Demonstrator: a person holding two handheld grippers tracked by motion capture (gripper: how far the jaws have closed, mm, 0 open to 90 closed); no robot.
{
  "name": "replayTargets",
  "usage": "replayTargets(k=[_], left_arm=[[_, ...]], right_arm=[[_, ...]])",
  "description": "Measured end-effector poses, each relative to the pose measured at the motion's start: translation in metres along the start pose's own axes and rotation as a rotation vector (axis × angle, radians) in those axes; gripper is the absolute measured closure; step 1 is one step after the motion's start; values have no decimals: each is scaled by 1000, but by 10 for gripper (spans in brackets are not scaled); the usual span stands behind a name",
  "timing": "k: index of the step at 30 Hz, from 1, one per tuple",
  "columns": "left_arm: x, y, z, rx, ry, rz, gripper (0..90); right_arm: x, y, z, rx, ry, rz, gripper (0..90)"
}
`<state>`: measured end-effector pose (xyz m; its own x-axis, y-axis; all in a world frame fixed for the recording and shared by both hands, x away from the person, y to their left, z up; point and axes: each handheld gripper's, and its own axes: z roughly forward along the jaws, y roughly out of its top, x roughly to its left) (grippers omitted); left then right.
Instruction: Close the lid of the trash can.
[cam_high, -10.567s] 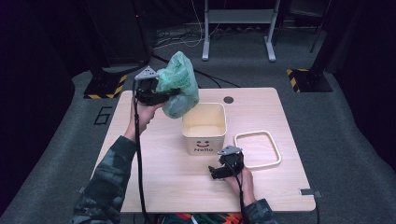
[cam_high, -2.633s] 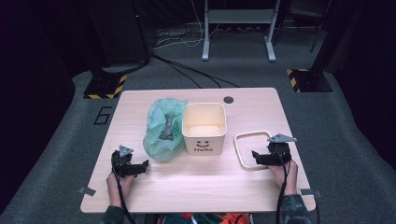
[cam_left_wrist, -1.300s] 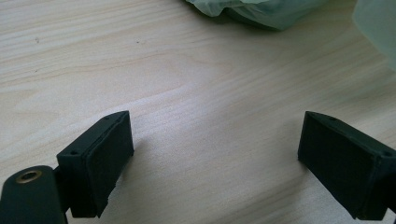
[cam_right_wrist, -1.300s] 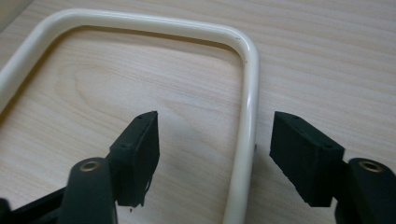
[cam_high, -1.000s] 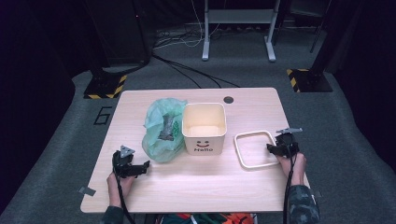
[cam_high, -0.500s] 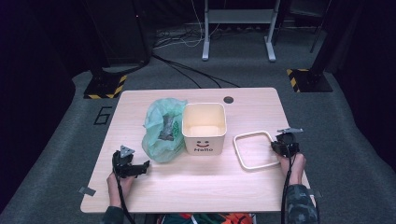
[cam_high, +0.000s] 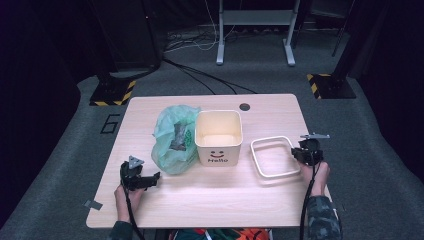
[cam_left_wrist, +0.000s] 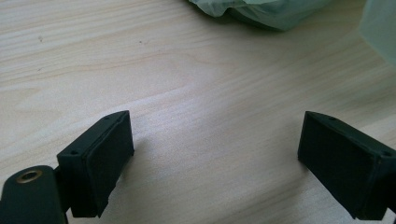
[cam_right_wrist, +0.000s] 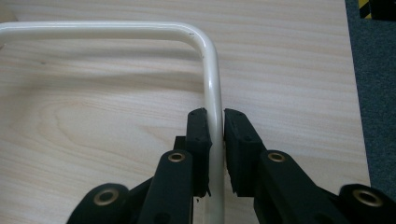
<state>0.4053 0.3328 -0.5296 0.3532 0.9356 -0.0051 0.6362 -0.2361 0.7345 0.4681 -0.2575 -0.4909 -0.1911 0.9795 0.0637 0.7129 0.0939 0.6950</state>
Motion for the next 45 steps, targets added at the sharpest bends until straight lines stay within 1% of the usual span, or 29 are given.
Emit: replayTargets(k=[9, 20, 27, 29, 32, 45], left_arm=[[0, 0, 0, 0, 1, 0, 101], [0, 0, 0, 1, 1, 1, 101], [0, 0, 0, 1, 1, 1, 100], [0, 0, 0, 0, 1, 0, 100], [0, 0, 0, 0, 1, 0, 101], [0, 0, 0, 0, 1, -1, 101]], right_arm=[[4, 11, -9, -24, 19, -5, 806], [5, 26, -17, -40, 18, -19, 806], [7, 32, -18, -42, 23, -21, 806], [7, 35, -20, -51, 29, -16, 806], [8, 40, -22, -57, 26, -24, 806], [11, 51, -27, -69, 25, -38, 806]])
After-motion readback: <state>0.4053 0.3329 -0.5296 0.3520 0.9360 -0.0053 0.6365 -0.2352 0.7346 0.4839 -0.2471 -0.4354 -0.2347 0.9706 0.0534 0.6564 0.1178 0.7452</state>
